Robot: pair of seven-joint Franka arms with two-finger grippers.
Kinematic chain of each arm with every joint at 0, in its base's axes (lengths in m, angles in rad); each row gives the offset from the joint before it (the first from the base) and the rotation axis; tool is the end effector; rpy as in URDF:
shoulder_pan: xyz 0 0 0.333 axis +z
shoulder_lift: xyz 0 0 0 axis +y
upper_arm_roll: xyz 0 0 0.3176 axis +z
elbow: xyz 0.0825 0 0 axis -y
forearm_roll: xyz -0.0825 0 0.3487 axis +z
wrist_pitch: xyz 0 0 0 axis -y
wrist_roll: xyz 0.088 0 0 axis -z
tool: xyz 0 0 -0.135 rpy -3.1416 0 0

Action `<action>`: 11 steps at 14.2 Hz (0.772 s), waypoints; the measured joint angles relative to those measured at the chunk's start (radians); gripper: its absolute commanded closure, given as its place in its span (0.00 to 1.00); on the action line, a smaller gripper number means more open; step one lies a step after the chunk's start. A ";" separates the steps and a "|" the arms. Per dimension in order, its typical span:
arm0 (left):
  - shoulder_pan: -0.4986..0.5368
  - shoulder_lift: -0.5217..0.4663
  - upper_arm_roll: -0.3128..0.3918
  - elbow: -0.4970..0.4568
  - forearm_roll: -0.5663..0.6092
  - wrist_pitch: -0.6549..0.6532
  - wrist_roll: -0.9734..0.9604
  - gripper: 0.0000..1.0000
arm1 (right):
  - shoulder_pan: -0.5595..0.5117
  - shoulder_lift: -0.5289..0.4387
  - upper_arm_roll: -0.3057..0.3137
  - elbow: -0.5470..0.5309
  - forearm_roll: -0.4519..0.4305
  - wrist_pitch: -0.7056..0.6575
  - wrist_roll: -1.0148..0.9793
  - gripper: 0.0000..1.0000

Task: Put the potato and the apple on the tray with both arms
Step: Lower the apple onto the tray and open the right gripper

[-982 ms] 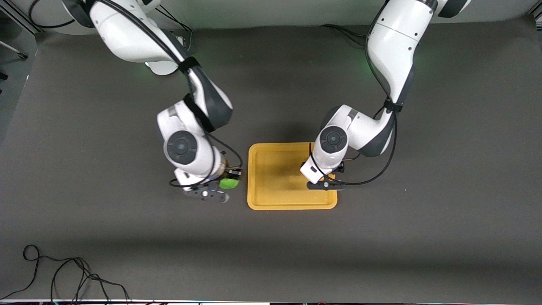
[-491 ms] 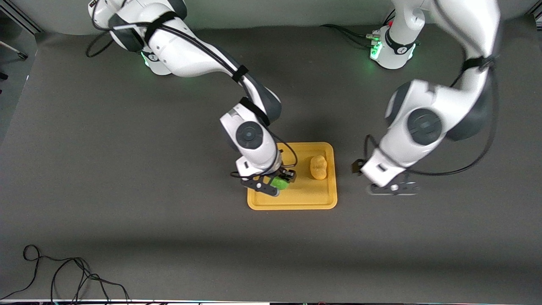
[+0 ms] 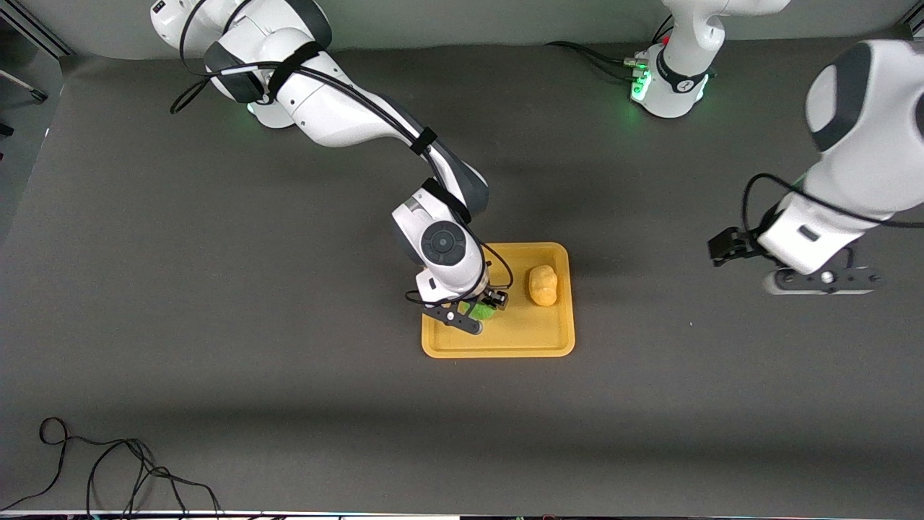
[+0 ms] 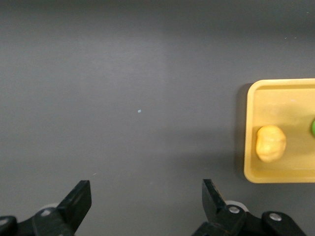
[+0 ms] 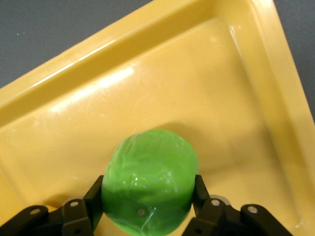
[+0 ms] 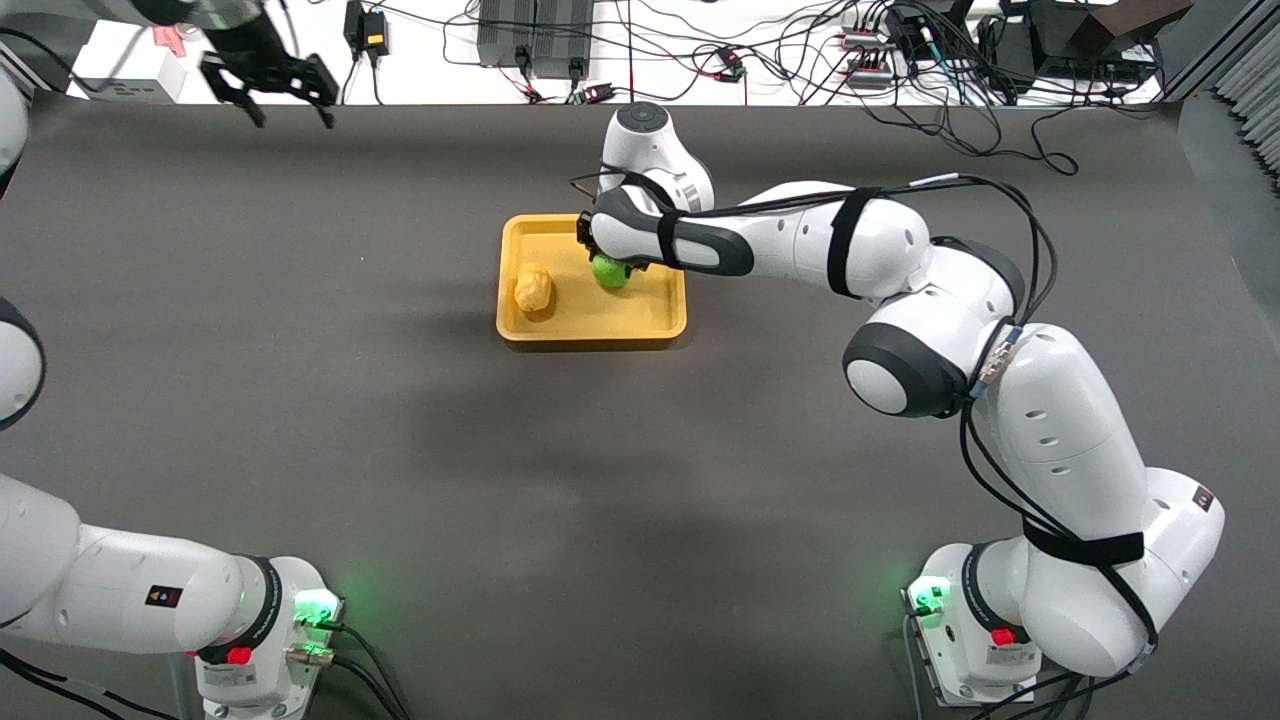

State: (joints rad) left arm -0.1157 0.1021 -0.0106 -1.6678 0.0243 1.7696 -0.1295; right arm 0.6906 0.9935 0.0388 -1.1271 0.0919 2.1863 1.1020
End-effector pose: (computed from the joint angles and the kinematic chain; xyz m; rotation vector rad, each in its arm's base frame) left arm 0.5565 -0.0676 0.5174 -3.1190 0.0024 -0.0041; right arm 0.5603 0.4963 0.1971 -2.9487 0.6624 0.0694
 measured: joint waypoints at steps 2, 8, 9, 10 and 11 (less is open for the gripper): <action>0.038 -0.014 0.001 -0.002 0.000 -0.011 0.021 0.00 | 0.000 0.000 0.000 0.006 0.000 -0.029 0.000 0.62; 0.081 -0.015 0.001 0.048 0.001 -0.121 0.094 0.00 | 0.015 0.000 0.005 0.011 0.000 -0.060 0.002 0.00; 0.084 -0.017 0.001 0.071 0.001 -0.158 0.102 0.00 | 0.014 0.000 0.005 0.011 0.000 -0.065 0.002 0.00; 0.085 -0.021 0.001 0.088 0.001 -0.187 0.110 0.00 | 0.014 0.000 0.003 0.011 0.000 -0.069 0.002 0.00; 0.087 -0.025 0.001 0.100 0.001 -0.210 0.118 0.00 | 0.012 -0.004 0.000 0.014 0.000 -0.085 0.002 0.00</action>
State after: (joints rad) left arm -0.0291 0.0774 -0.0101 -1.5678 0.0256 1.5592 -0.0114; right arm 0.7027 0.9893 0.0383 -1.1127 0.0918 2.1010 1.1042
